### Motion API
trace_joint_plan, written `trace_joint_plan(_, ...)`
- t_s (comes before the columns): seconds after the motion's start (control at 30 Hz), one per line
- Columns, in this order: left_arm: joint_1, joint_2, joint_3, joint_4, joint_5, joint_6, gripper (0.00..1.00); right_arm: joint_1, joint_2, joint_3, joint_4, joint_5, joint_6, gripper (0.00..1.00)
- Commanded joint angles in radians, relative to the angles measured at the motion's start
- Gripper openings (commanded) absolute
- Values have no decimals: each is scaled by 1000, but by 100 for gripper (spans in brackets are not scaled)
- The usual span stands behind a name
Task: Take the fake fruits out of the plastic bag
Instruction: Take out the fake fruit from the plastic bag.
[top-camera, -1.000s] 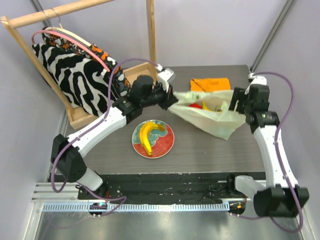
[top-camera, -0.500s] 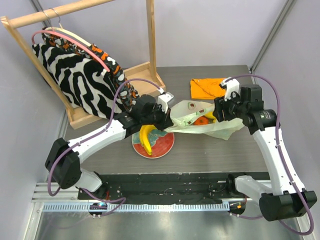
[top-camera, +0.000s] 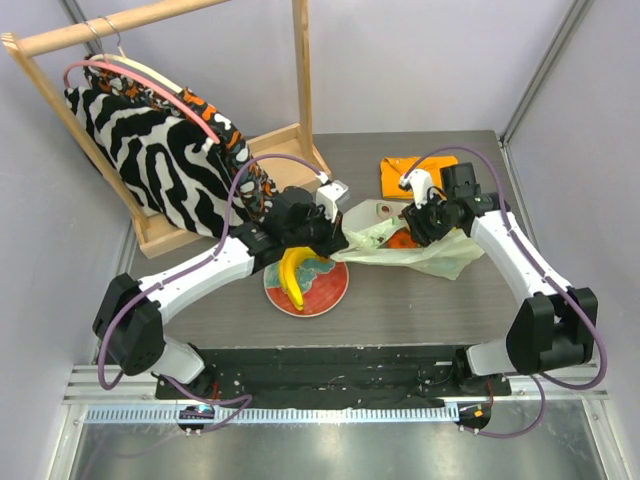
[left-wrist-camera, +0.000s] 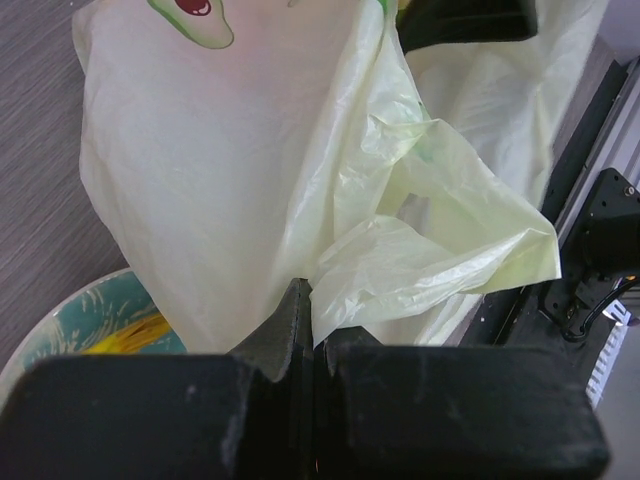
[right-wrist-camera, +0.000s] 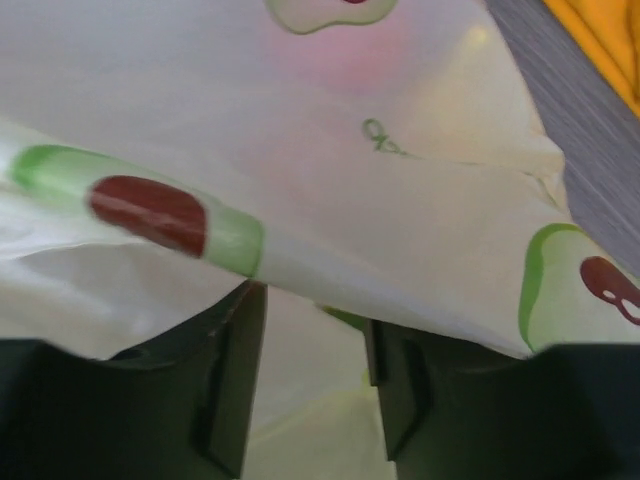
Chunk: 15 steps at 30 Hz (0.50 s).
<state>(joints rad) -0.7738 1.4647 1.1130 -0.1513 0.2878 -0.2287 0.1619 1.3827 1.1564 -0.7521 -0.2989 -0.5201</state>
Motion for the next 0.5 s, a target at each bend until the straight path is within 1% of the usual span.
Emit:
trace_joint_plan(0.0, 4, 16, 28, 35, -3, 6, 0, 4, 22, -44, 224, 178, -58, 57)
trace_joint_plan(0.07, 4, 26, 31, 29, 5, 9, 0, 5, 82, -37, 264, 184, -83, 59)
trace_joint_plan(0.1, 4, 29, 33, 29, 8, 9, 0, 4, 105, -31, 279, 210, -80, 59)
trace_joint_plan(0.13, 4, 35, 33, 27, 11, 8, 0, 4, 165, -23, 292, 222, -75, 59)
trace_joint_plan(0.2, 4, 49, 34, 27, 14, 2, 0, 1, 225, 20, 295, 219, -78, 60)
trace_joint_plan(0.3, 2, 69, 51, 22, 10, 8, 0, -12, 335, 63, 313, 204, -90, 65)
trace_joint_plan(0.33, 2, 77, 59, 18, 8, 11, 0, -18, 379, 80, 335, 201, -83, 69)
trace_joint_plan(0.37, 2, 89, 74, 13, 8, 15, 0, -22, 407, 92, 341, 198, -77, 71)
trace_joint_plan(0.47, 4, 108, 97, 7, 10, 22, 0, -41, 493, 146, 347, 195, -78, 72)
